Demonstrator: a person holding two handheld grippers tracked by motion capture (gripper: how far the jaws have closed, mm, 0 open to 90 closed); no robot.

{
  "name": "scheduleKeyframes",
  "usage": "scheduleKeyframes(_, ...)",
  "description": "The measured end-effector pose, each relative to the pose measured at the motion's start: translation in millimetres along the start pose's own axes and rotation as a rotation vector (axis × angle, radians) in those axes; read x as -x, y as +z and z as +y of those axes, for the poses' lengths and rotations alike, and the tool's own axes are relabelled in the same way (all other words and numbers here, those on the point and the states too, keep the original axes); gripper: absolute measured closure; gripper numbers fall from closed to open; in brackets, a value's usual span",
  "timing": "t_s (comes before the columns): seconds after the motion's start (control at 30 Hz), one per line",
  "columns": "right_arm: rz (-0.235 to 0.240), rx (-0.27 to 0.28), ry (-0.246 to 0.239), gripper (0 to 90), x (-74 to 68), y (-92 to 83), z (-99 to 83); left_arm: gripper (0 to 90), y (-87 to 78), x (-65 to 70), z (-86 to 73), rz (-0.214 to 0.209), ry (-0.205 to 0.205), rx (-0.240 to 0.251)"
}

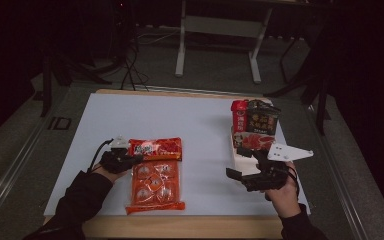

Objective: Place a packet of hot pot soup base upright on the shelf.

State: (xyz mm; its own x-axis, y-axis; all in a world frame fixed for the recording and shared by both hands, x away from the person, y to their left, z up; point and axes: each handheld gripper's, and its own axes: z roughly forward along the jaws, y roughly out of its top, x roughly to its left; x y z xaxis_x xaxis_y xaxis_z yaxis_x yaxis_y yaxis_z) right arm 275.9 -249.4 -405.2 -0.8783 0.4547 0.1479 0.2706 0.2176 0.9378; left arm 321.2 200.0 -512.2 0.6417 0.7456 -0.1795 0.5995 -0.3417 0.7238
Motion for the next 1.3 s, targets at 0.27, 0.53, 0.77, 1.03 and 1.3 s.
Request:
scheduleKeyframes(0.27,0.004,0.002,0.0,16.3,-0.3,1.4,1.0,83.0,-16.8,-5.2,-20.5,0.002,-0.092,-0.016)
scheduleKeyframes(0.53,0.004,-0.007,0.001,16.3,0.0,4.3,-0.8,58.4,-18.2,-18.4,-20.8,0.024,-0.14,0.051)
scheduleKeyframes(0.77,-0.004,-0.011,-0.014,16.3,-0.2,5.3,-2.1,47.9,-10.5,-42.2,-15.1,0.052,-0.187,0.074)
scheduleKeyframes(1.03,-0.004,0.008,-0.059,20.0,2.6,3.0,-1.8,46.8,10.6,-60.5,-17.8,0.049,-0.225,0.037)
scheduleKeyframes(1.3,-0.005,-0.006,-0.043,19.8,3.6,3.4,-3.8,55.3,21.4,-62.3,-13.5,-0.017,-0.239,0.014)
